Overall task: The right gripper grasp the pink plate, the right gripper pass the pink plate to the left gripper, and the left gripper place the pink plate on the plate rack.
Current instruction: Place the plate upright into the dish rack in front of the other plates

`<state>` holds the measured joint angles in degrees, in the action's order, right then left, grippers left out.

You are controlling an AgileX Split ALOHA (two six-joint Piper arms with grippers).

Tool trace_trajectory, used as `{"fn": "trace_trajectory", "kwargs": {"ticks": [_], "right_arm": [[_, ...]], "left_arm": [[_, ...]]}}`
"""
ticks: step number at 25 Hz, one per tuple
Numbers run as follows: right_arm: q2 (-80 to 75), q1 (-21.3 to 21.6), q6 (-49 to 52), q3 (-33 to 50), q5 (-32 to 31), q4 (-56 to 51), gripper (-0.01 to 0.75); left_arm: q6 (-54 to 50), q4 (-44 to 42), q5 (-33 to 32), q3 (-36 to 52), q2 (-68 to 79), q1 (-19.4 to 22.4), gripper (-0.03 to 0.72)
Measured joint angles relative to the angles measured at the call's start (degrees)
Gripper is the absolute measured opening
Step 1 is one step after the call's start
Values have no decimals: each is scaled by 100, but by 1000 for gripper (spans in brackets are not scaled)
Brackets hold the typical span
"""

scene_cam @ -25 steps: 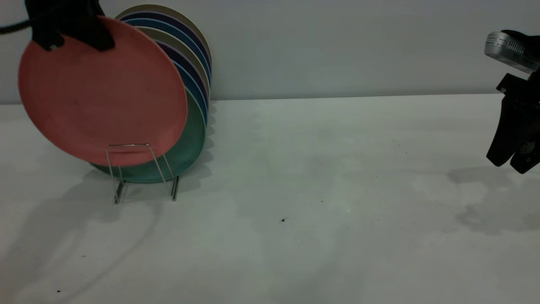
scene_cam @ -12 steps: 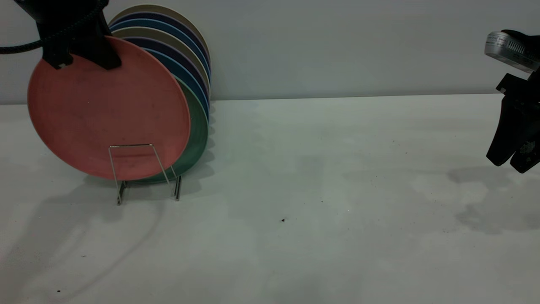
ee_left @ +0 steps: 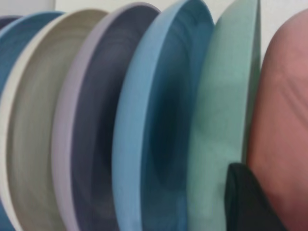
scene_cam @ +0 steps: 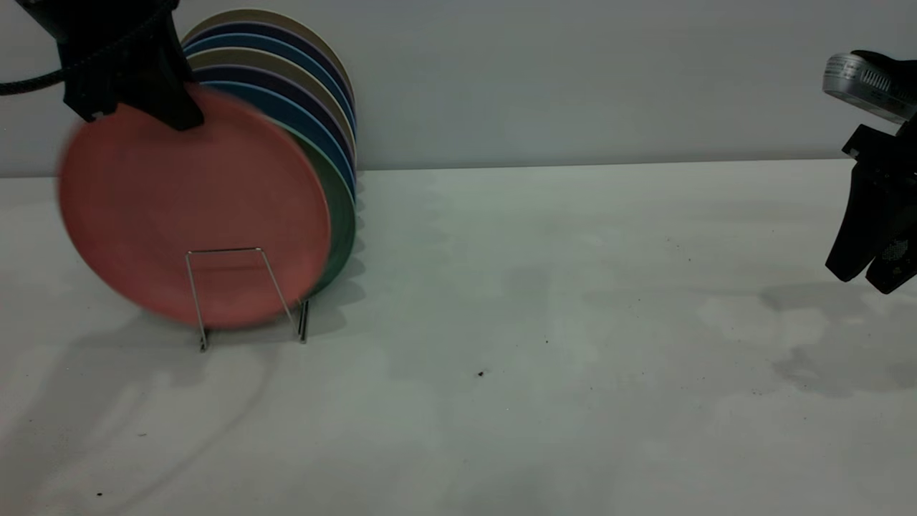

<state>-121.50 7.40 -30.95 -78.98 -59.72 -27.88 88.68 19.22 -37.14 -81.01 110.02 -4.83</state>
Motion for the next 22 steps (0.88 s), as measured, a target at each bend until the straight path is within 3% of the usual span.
{"fn": "trace_trajectory", "kwargs": {"ticks": [5,12,18,22], "right_arm": [[0,0,40,0,0,0,403],[0,0,71,0,6,0,403],[0,0,99,0,23,5,403],[0,0,127,0,23,5,403]], "left_arm": [[-118,-103,-13,0,0,0,385],[-130,-108,-429,0,-155,0,476],[-371,-107,-1159,0,-631,0,521],[-1174,-107,-1566,0,-965,0,523]]}}
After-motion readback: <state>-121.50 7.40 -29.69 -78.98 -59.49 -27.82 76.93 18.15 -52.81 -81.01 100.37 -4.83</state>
